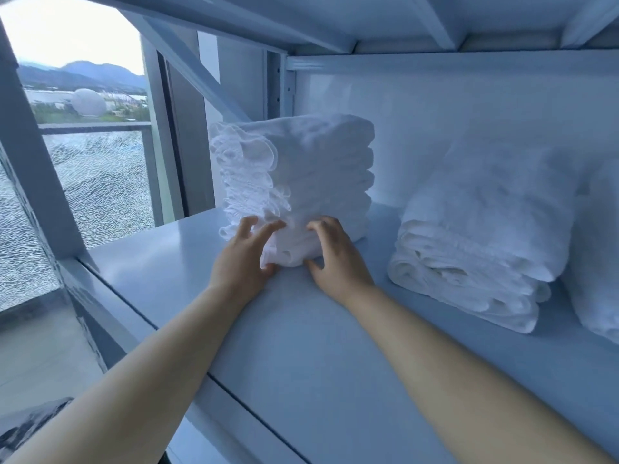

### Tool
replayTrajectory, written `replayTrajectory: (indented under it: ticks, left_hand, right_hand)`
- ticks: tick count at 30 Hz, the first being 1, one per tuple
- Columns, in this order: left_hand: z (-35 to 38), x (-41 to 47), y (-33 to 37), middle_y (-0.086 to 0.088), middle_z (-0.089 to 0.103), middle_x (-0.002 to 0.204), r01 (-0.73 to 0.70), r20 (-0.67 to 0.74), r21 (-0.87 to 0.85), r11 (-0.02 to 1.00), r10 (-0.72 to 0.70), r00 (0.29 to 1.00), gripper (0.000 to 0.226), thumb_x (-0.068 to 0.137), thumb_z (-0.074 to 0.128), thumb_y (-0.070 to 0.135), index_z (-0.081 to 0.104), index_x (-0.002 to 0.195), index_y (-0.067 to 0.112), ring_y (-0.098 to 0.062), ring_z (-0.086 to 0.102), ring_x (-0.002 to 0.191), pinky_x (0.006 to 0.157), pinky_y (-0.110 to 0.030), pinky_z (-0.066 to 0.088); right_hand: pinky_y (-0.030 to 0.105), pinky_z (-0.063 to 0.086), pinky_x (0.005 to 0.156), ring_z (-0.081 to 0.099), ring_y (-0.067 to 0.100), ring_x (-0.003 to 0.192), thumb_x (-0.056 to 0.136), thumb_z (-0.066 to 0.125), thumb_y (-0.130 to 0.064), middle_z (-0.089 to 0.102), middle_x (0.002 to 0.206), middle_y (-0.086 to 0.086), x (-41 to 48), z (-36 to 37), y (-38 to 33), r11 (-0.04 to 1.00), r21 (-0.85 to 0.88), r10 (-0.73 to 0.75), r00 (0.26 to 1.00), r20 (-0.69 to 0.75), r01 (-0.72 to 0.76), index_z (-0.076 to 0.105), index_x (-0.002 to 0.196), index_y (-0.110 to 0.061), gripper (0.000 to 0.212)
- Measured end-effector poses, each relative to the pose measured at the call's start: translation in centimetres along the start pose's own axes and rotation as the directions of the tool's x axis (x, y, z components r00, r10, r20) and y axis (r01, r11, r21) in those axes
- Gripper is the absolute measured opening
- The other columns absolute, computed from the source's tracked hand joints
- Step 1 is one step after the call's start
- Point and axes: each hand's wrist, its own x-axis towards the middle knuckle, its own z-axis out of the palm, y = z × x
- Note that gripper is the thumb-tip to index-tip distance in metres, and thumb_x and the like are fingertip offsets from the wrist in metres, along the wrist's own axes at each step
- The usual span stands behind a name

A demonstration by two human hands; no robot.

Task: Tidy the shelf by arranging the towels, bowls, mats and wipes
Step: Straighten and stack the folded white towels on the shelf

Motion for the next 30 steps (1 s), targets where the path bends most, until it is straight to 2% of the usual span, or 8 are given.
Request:
replayTrajectory:
  ticks: [4,9,14,18,24,30]
  left_hand:
    - [0.3,0.8,0.3,-0.005,0.031,0.128,-0.015,0.007,0.063,0.998,0.014,1.000,0.066,0.073,0.065,0.015,0.042,0.130,0.036,-0.031,0.055,0.092,0.059,-0.032,0.041]
    - [0.2,1.2,0.4,-0.008,0.040,0.121,0.030,0.019,0.059,0.998,-0.031,0.999,0.062,0.074,0.065,0.015,0.044,0.128,0.035,-0.033,0.054,0.094,0.064,-0.031,0.039]
    - [-0.6,1.1,0.2,-0.005,0.046,0.111,0.005,-0.001,0.050,0.999,-0.004,1.000,0.057,0.074,0.068,0.013,0.051,0.124,0.035,-0.033,0.056,0.085,0.062,-0.029,0.038]
    - [-1.1,1.5,0.0,-0.004,0.046,0.102,-0.043,0.024,0.042,0.998,0.042,0.999,0.053,0.075,0.069,0.013,0.053,0.122,0.032,-0.026,0.050,0.076,0.062,-0.028,0.036]
    - [-2.5,0.8,-0.8,-0.004,0.046,0.102,-0.066,0.058,0.036,0.997,0.064,0.996,0.057,0.072,0.065,0.007,0.053,0.122,0.031,-0.029,0.055,0.082,0.066,-0.031,0.043]
    - [-4.9,-1.7,-2.3,-0.004,0.047,0.105,-0.035,0.063,0.042,0.999,0.032,0.998,0.058,0.073,0.064,0.008,0.052,0.123,0.033,-0.030,0.056,0.086,0.071,-0.038,0.050]
  right_hand:
    - [0.035,0.040,0.099,0.042,0.030,0.125,0.076,0.065,-0.006,0.039,0.138,0.013,0.2,0.3,0.2,0.999,-0.024,0.031,0.999,0.014,-0.031,0.047,0.131,-0.012,0.058]
    - [0.032,0.038,0.101,0.029,0.025,0.135,0.081,0.065,-0.012,0.024,0.149,0.009,0.1,0.0,0.1,0.994,-0.063,0.097,0.994,0.046,-0.094,0.033,0.142,-0.023,0.069]
    - [0.031,0.030,0.107,0.019,0.024,0.141,0.082,0.066,-0.020,0.007,0.156,0.008,0.6,-0.4,0.4,0.985,-0.082,0.156,0.983,0.096,-0.149,0.018,0.146,-0.034,0.081]
    - [0.030,0.027,0.108,0.019,0.024,0.141,0.084,0.065,-0.022,-0.002,0.157,0.005,1.2,-0.9,0.5,0.981,-0.098,0.186,0.966,0.179,-0.170,0.010,0.146,-0.041,0.085]
    - [0.026,0.023,0.109,0.015,0.019,0.143,0.083,0.067,-0.017,0.002,0.157,0.006,1.4,0.0,-0.7,0.987,-0.008,0.159,0.977,0.140,-0.159,0.020,0.145,-0.037,0.080]
    - [0.023,0.026,0.106,0.020,0.017,0.141,0.078,0.072,-0.018,0.009,0.156,0.004,1.2,0.4,-3.4,0.990,0.033,0.130,0.978,0.161,-0.137,0.031,0.142,-0.034,0.078]
